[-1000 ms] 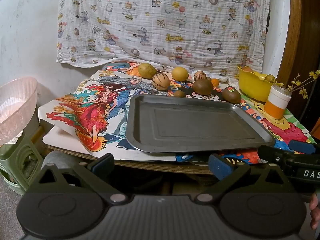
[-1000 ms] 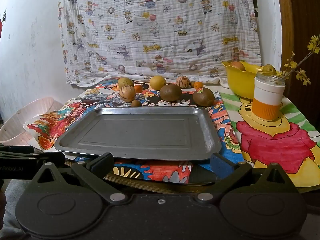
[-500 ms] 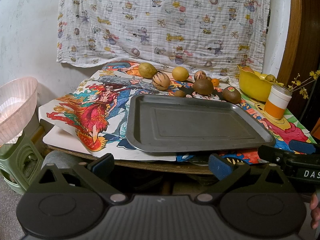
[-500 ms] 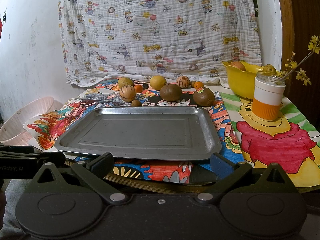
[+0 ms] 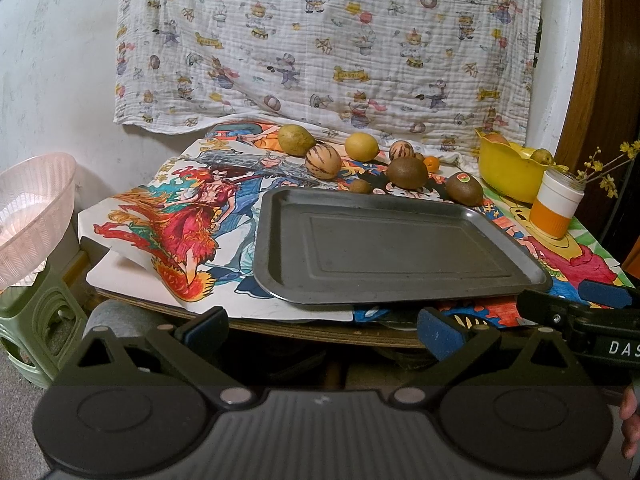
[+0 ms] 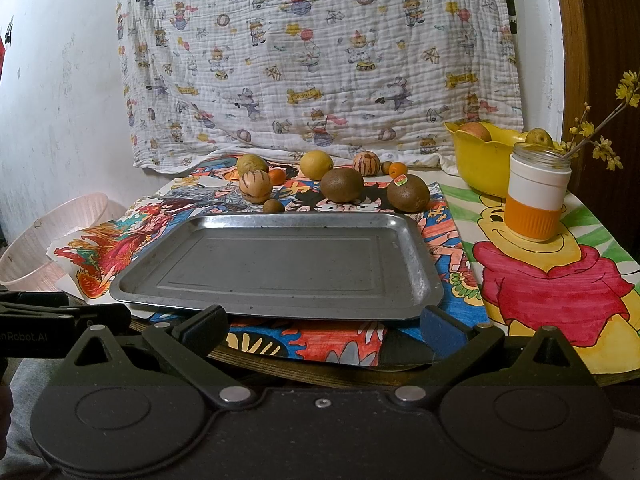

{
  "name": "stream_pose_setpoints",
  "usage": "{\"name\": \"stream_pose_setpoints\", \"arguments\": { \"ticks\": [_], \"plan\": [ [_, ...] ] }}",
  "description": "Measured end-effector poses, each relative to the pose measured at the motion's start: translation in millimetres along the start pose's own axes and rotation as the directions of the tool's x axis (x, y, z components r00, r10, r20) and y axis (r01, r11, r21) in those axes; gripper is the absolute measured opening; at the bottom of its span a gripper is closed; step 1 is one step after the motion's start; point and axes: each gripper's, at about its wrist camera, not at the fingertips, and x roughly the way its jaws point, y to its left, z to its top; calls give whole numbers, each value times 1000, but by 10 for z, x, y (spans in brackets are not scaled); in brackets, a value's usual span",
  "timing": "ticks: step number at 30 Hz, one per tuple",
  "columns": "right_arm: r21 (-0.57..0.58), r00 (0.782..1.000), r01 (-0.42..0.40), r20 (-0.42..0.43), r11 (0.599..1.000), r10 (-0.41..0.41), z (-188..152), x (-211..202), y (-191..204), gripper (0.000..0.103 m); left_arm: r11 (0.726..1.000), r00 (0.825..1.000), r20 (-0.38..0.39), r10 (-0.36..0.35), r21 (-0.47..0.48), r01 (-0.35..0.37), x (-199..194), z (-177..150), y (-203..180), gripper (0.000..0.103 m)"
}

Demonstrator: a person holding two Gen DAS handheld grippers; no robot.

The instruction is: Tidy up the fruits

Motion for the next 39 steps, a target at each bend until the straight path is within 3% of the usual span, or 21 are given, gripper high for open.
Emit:
{"name": "stream_pose_setpoints", "arguments": {
  "ticks": [26,39],
  "plan": [
    [-1,1000,1,-1,1000,-1,8,7,-3,102,1000,1000,-20,0,-10,0,41,-31,33,102],
    [-18,1000,23,14,1000,-23,90,76,-26,102,1000,998,-64,-1,18,2,170,121,49,102]
  ]
}}
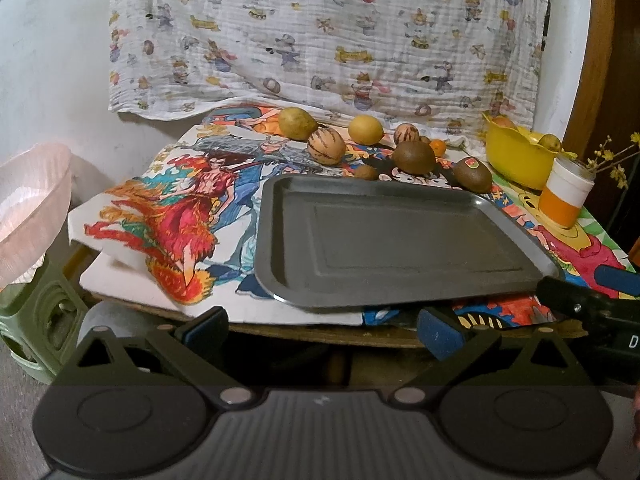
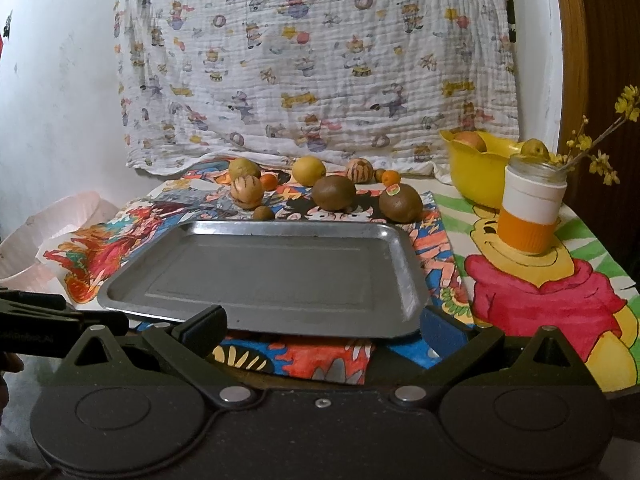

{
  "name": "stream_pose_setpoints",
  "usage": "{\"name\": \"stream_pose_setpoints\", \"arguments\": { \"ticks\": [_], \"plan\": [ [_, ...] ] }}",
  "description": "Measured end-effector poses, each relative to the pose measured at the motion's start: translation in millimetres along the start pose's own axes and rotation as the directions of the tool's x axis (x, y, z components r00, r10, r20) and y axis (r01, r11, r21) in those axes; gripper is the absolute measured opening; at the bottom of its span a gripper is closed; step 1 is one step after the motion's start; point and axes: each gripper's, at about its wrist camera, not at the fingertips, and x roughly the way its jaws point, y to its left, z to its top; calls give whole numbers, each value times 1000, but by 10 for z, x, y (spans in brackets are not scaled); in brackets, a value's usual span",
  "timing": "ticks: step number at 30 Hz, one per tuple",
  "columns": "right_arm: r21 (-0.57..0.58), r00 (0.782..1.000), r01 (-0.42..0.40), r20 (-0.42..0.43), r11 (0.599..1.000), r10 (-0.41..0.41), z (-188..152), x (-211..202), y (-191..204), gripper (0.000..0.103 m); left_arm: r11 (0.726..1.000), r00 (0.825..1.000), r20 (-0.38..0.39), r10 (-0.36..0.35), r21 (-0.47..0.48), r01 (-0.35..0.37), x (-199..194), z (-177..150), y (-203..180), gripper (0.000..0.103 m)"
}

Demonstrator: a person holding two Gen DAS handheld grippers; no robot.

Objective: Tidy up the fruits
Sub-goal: 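Grasp the striped pepino melon with the left tool while the right tool grasps the small brown fruit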

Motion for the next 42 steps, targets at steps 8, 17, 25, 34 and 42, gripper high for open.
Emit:
{"name": "stream_pose_setpoints", "arguments": {
  "ticks": [8,17,25,34,42],
  "plan": [
    [-30,1000,-6,-5,1000,6,214,93,-23,102,999,1000,-6,-3,43,3,107,285,46,102],
    [-38,998,-44,-41,998,42,634,366,-69,102,999,1000,-16,-17,48,18,324,792,183,102],
    [-60,996,-76,-58,995,72,1105,769,-137,102,997,999,-27,-29,72,31,672,1283,292,102],
    [-75,984,-144,-121,987,134,1437,1359,-54,102,995,998,-47,-45,85,49,1154,1709,419,102],
    [-109,973,-165,-181,980,143,1473,1935,165,102,995,992,-100,-72,63,78,1694,1921,538,102]
  ]
}}
